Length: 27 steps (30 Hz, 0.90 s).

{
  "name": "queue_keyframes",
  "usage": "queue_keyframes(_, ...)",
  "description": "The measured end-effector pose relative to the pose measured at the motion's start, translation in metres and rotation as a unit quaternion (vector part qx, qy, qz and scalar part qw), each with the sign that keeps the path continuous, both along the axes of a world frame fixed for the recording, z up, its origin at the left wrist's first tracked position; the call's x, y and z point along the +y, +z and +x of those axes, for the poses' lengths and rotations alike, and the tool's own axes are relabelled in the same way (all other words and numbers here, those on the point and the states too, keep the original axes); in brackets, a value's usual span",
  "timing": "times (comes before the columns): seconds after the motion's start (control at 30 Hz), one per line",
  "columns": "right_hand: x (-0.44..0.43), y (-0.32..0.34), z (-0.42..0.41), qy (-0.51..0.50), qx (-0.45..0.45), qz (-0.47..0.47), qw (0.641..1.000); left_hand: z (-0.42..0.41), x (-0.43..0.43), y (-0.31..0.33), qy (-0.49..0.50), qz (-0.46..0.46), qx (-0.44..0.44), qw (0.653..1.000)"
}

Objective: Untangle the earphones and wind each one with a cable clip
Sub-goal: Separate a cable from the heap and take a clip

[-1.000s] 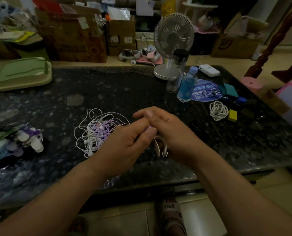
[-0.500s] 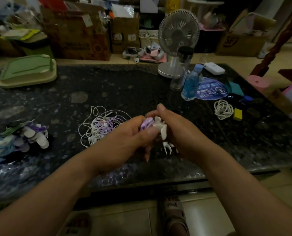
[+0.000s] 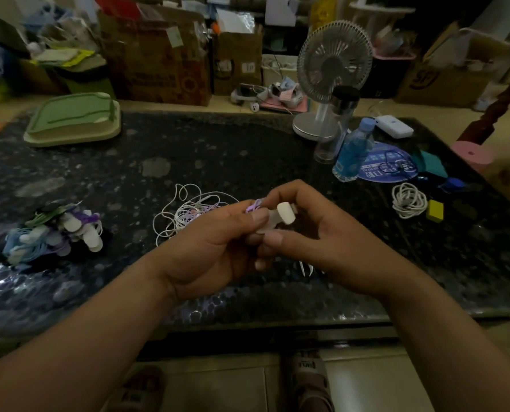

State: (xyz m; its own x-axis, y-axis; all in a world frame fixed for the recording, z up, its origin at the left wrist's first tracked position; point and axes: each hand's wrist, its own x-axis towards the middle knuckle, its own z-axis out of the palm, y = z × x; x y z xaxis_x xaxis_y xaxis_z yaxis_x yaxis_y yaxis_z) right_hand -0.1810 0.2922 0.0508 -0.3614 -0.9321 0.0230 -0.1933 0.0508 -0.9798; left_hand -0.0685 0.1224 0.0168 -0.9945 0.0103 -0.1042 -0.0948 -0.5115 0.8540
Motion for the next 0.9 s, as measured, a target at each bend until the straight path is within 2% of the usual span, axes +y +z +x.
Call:
queue_keyframes(0.13, -0.006, -0.009, 0.001, -0.059, 0.081, -0.001, 0.995, 0.002, -0.002, 0.001, -0.006, 0.020, -0.008, 1.000)
queue_keyframes(0.23, -0.011, -0.015, -0.002, -0.088, 0.089, -0.004, 0.992, 0.001, 0.001, 0.001, -0.011, 0.017, -0.001, 1.000)
queue_keyframes(0.33, -0.010, -0.016, -0.006, -0.063, 0.081, 0.018, 0.995, 0.000, -0.002, -0.002, 0.000, 0.002, -0.004, 1.000)
queue_keyframes(0.6, -0.012, -0.020, -0.005, -0.058, 0.095, 0.061, 0.992, -0.002, -0.003, -0.002, 0.017, -0.054, -0.072, 0.996)
queue_keyframes(0.73, -0.017, -0.021, -0.001, -0.069, 0.066, 0.056, 0.994, 0.000, -0.005, -0.001, 0.011, -0.055, -0.085, 0.995)
queue_keyframes(0.9, -0.015, -0.019, -0.002, -0.035, -0.021, 0.049, 0.998, 0.010, -0.007, 0.004, -0.012, -0.018, -0.075, 0.997)
